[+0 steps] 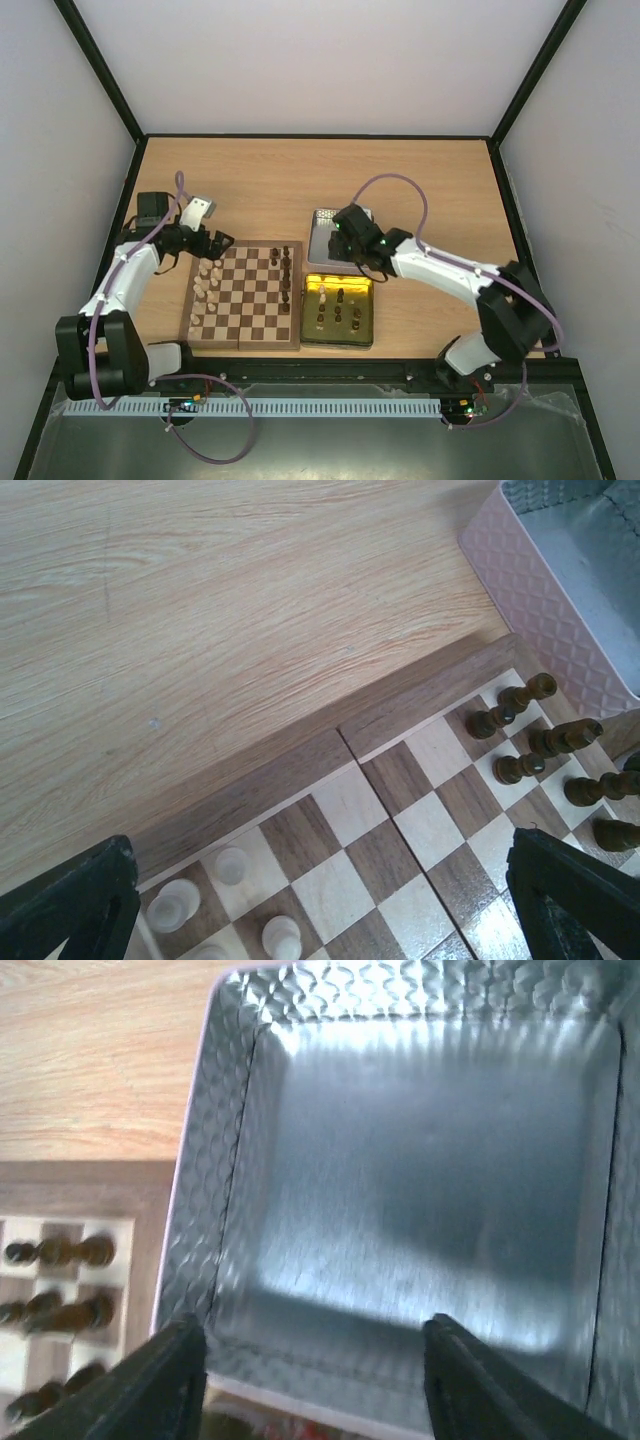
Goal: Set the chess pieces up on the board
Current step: Move the storage box to the center of the board.
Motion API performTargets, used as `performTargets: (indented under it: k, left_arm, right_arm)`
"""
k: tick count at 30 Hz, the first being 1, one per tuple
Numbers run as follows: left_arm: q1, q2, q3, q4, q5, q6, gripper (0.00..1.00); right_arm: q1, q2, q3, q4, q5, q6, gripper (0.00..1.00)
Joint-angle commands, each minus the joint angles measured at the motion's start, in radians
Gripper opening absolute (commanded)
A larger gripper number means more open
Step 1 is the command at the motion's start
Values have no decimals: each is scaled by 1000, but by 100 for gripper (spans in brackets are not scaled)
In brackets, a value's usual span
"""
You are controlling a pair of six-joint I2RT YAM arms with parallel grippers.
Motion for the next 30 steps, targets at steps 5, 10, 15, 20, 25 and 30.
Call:
performTargets:
  k: [5,10,15,20,25,30]
  left_arm:
    - [179,7,101,-96,138,33,100]
    - [263,40,109,-155,187,107,100]
    - [282,50,97,-164,200,139,100]
    - [286,52,93,-169,198,160,100]
    - [305,62,93,-167,201,184,100]
    - [347,86,105,-167,219,190,100]
  right_arm:
    - [-168,270,200,19,-126,-32,46]
    - [-246,395,308,-23,-129,-48,46]
    - [-346,466,400,-55,-107,-34,45]
    - [-454,580,514,-116,-99,-38,45]
    - [-572,677,610,-158,-71,-24,42]
    - [-741,760,774,-286,87,37,42]
